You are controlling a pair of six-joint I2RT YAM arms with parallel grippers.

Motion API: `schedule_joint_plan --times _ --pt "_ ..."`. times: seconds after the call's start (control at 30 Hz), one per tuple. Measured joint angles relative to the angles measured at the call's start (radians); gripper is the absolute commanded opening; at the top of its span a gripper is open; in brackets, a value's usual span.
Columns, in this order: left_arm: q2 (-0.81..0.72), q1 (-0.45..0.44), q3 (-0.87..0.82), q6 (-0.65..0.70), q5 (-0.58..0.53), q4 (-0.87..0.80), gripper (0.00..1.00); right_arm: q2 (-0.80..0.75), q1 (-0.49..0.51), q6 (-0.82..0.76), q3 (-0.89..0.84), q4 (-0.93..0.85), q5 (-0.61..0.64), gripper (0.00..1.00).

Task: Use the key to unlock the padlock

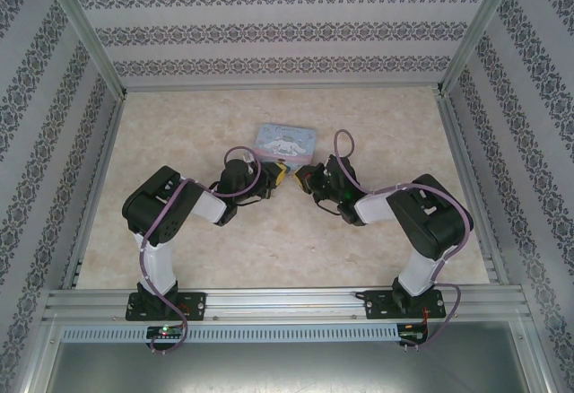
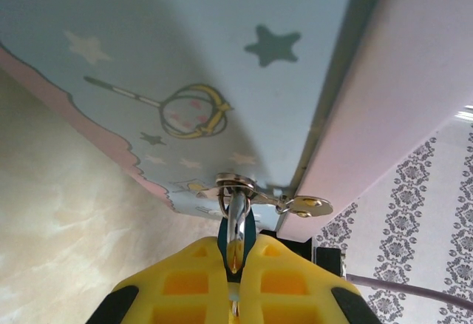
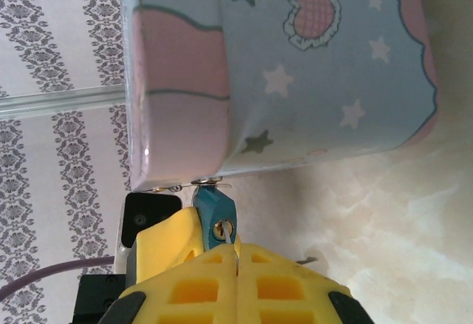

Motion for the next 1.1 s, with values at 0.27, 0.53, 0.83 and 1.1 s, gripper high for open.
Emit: schedule_joint_plan --times 0.27,0.53,0.83,1.1 --pt "0.0 0.0 0.002 -0.003 -0.042 0.0 0.0 0.055 -0.01 0.012 0.03 0.038 -0.035 0.0" --pt "0.0 0.0 0.005 -0.006 -0.068 -0.003 0.0 0.094 -0.017 0.05 0.04 0.094 -0.063 0.0" --pt "0.0 0.0 0.01 -0.008 -0.066 -0.001 0.0 0.094 -0.044 0.047 0.043 0.098 -0.109 0.0" --pt "0.0 0.0 0.01 -0.011 -0.047 0.001 0.0 0.094 -0.083 0.002 0.043 0.089 -0.182 0.0"
